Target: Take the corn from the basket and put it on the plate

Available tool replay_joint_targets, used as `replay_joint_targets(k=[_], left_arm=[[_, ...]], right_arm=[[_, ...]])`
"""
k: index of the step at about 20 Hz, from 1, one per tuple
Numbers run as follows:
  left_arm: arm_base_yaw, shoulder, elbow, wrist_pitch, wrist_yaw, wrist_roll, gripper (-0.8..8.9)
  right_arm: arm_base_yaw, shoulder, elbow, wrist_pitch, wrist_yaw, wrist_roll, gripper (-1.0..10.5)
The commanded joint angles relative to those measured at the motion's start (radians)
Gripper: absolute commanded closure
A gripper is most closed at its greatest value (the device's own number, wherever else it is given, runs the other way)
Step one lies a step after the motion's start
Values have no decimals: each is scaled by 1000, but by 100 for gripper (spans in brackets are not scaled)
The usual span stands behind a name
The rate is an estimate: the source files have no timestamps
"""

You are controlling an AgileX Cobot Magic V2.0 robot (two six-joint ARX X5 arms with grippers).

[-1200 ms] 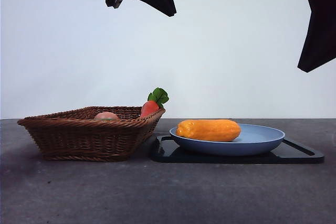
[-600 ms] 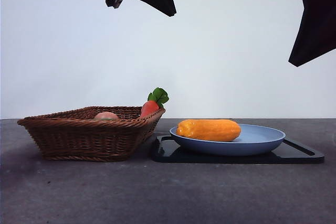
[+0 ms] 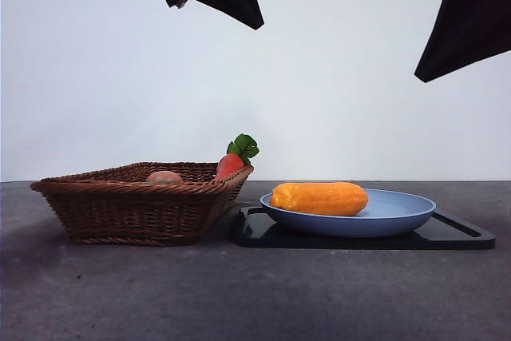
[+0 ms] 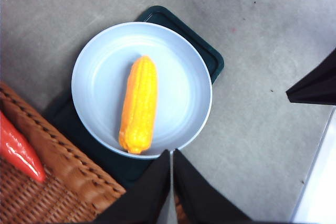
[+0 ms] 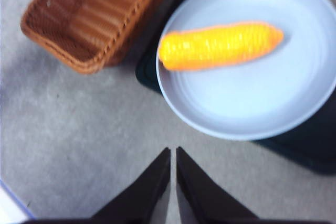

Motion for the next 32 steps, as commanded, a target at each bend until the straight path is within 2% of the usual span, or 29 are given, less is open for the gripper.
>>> replay_joint_targets(k=[1, 7, 9, 13, 16, 20, 22, 27, 32], left_arm=[[29, -56, 29, 68, -1, 27, 806], [219, -339, -26, 141, 0, 31, 806], [311, -480, -162, 251, 0, 15, 806], [491, -807, -566, 517, 0, -32, 806], [577, -1010, -842, 682, -13, -39, 806], [616, -1226, -1176, 891, -127, -93, 806], [617, -1321, -1312, 943, -166, -121, 806], [617, -1518, -1577, 978, -235, -171, 806], [617, -1663, -1776, 972, -236, -171, 806]], right_arm=[[4, 5, 7, 30, -1, -5, 944], [4, 5, 7, 87, -1, -5, 944], [4, 5, 7, 113, -1, -5, 944], [4, 5, 7, 123, -1, -5, 944], [4, 5, 7, 123, -1, -5, 944], [4, 5, 7, 124, -1, -5, 944], [4, 5, 7, 126, -1, -5, 944], [4, 5, 7, 126, -1, -5, 944], [4, 5, 7, 126, -1, -5, 944]])
